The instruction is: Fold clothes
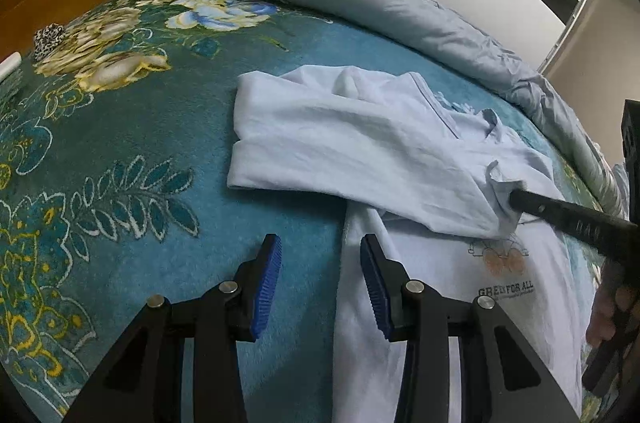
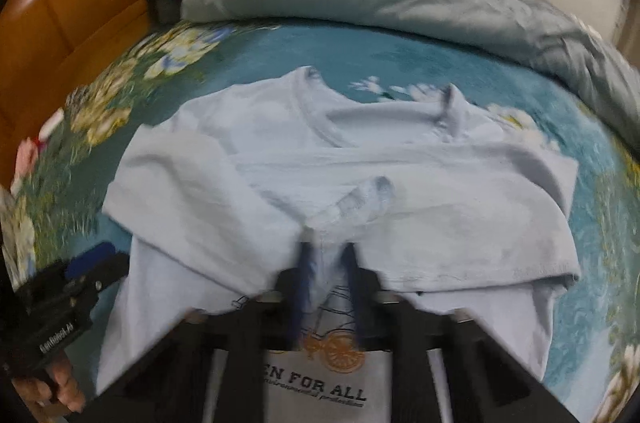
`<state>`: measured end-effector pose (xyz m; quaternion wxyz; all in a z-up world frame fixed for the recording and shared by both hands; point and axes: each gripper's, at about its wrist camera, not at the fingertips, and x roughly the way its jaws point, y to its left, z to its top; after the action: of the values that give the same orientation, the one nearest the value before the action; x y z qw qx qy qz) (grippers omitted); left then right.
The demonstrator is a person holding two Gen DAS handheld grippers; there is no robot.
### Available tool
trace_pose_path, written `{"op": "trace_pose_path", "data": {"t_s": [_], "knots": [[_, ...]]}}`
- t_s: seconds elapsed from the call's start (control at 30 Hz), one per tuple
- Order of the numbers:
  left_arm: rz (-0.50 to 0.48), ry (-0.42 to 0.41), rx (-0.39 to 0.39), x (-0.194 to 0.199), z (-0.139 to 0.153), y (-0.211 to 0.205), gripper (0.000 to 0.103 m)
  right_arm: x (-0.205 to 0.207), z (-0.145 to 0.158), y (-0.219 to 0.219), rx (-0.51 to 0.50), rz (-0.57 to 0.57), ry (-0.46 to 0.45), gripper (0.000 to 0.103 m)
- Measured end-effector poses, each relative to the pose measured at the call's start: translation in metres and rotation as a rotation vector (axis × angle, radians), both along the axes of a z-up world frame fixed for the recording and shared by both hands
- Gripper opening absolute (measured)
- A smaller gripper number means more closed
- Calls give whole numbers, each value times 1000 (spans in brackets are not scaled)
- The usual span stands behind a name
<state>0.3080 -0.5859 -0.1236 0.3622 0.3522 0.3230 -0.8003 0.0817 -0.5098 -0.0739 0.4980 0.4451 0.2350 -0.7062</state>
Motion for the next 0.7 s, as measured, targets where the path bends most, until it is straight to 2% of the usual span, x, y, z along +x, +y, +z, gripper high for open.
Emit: {"op": "trace_pose_path", "data": {"t_s": [0.13,0.2,0.33,0.47,0.53,0.7], "knots": [[11,6,-6,-2,3,-8,43,-24,25,9,-90,-49,-67,3],[25,11,-2,-2,2,-14,42,-33,44,10,-141,-60,-70,3],[39,34,41,-8,-1,-24,43,-45,91,8,-262,-45,-23,3],[64,50,53,-12,-3,-30,42,-56,122,15,-344,-37,44,3],[73,59,63,-12,-4,-32,42,-71,115,25,-350,-66,43,3],[77,42,49,-15,-5,-32,43,-116,56,51,-247,-184,-22,3]]}}
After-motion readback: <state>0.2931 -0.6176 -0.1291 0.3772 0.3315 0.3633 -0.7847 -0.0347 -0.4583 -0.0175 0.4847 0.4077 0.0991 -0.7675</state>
